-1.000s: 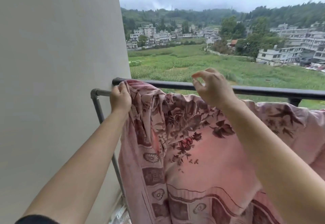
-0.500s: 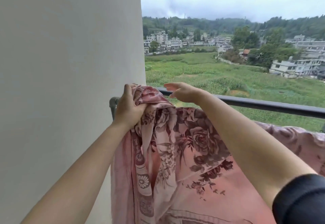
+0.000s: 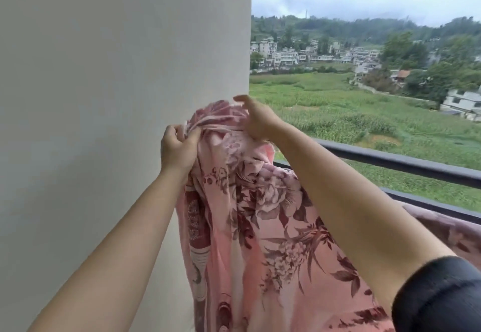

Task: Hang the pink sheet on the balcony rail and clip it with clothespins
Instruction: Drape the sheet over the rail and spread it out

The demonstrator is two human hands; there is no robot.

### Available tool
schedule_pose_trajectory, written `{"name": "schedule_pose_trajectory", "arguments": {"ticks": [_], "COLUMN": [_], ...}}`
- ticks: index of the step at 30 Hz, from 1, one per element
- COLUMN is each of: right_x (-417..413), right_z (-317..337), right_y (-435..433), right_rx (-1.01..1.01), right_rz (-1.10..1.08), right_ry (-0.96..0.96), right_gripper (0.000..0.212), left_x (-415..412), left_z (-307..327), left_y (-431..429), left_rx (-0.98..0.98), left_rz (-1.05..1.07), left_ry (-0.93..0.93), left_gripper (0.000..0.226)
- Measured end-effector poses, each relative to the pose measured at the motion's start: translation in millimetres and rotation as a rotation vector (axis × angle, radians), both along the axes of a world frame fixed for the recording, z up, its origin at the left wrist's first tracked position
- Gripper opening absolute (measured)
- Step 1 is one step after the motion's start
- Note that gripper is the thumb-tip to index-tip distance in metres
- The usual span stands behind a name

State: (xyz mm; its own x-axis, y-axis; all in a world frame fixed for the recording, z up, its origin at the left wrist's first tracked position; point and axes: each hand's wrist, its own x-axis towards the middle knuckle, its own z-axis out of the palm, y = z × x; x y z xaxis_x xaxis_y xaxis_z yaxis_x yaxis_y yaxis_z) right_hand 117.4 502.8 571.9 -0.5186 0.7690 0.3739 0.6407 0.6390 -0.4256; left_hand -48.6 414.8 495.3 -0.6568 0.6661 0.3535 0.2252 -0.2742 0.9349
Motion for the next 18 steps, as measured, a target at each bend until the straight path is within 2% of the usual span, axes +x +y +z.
{"name": "schedule_pose_trajectory", "arguments": {"ticks": [1, 2, 3, 4, 7, 9, 13, 15, 18], "right_x": [-3.7, -3.5, 0.1, 5.6, 25.2, 38.6, 78.1, 110.2, 167.3], "right_z": [-9.2, -19.8, -29.2, -35.2, -38.2, -34.2, -29.0, -14.5, 11.1], "right_y": [-0.6, -0.5, -1.1, -2.8, -10.7, -20.8, -37.5, -38.4, -36.7], "right_rx": [-0.132, -0.201, -0.199, -0.172, -0.159, -0.177, -0.192, -0.144, -0.075], "right_rz": [0.003, -0.012, -0.011, 0.007, 0.012, 0.077, 0.172, 0.113, -0.025], "right_ry": [-0.24, -0.39, -0.44, -0.422, -0.359, -0.339, -0.392, -0.36, -0.23], "right_gripper": [0.044, 0.036, 0.023, 0.025, 0.069, 0.083, 0.05, 0.034, 0.027], "left_x": [-9.5, -17.3, -23.9, -28.3, -32.1, -33.1, -23.9, -17.9, -16.5], "left_z": [-18.8, -37.6, -53.3, -62.6, -54.7, -42.5, -24.6, -16.9, -8.0], "left_y": [3.6, 5.0, 5.1, 4.4, 6.4, 12.5, 21.6, 25.1, 27.1], "left_rx": [-0.155, -0.286, -0.358, -0.379, -0.274, -0.164, -0.048, 0.011, 0.04], "left_rz": [0.037, 0.014, -0.044, -0.084, -0.057, 0.02, 0.107, 0.115, 0.059], "left_ry": [-0.029, -0.056, -0.078, -0.095, -0.139, -0.102, -0.01, -0.084, -0.281], "left_gripper": [0.024, 0.021, 0.021, 0.022, 0.03, 0.028, 0.029, 0.025, 0.026]}}
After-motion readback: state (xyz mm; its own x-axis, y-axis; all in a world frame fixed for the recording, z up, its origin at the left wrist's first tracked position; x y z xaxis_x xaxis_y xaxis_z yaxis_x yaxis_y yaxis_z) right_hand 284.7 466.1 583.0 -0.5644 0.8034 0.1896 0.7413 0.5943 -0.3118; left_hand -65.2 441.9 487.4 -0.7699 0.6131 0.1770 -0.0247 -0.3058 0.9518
